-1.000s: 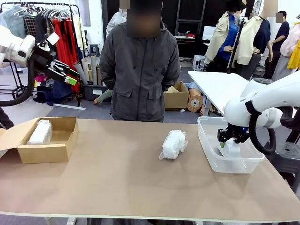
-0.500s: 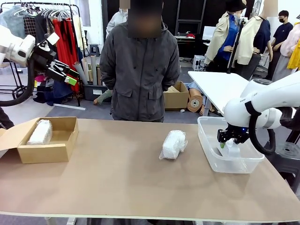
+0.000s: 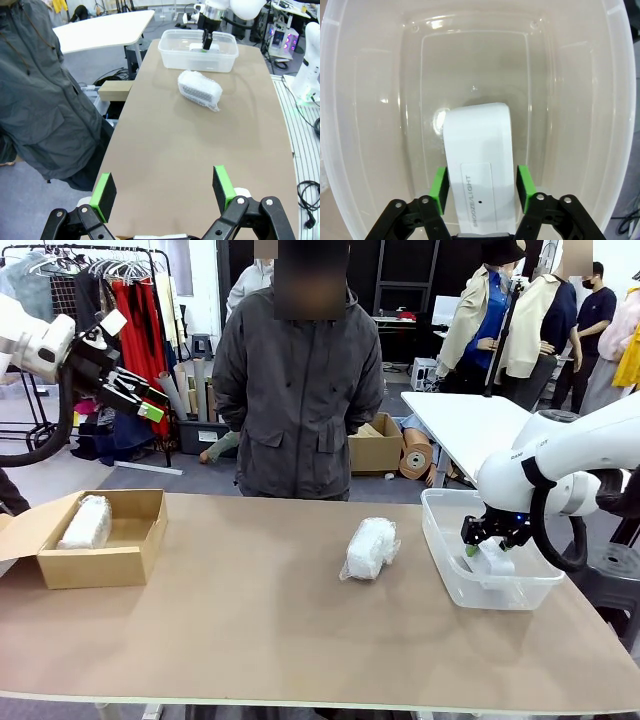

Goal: Separate and place wrapped and unwrapped clocks.
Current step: If the picked Digital clock is wrapped, place it in the Package Box ; if not, place it in the Organizing box.

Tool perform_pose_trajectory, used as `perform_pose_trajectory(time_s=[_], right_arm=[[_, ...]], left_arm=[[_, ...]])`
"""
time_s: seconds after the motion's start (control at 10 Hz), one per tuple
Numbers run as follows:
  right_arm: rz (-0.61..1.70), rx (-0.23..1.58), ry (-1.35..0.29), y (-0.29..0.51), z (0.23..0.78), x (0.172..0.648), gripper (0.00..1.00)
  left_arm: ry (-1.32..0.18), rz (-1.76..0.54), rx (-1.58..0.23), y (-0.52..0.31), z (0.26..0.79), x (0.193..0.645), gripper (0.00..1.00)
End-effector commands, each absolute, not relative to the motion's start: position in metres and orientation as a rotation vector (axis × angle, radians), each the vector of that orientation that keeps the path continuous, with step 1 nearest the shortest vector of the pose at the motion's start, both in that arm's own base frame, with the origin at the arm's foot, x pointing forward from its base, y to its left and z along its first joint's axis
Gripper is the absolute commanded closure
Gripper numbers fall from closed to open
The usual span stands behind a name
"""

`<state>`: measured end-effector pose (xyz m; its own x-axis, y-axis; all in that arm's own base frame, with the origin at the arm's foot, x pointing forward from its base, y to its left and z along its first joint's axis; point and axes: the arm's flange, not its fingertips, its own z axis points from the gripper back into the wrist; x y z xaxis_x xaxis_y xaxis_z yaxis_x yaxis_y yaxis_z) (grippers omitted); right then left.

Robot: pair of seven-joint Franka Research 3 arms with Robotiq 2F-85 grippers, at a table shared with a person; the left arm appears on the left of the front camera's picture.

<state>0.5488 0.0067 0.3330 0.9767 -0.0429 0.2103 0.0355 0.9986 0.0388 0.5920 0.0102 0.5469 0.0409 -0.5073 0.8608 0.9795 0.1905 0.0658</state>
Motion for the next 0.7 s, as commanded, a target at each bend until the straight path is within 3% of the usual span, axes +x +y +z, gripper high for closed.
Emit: perform_pose_trajectory(time_s=[0.0,0.6], right_arm=[[-0.022,0.06,-0.218,0.004,0.334,0.548,0.0],[0.036,0.035,-0.06,0.019,0.38,0.553,0.0]], left_arm=[[-0.922,-1.271,-0.671,0.009,0.548,0.592,0.0],[-0.922,-1.271,-0.671,0.009,0.548,0.592,0.0]])
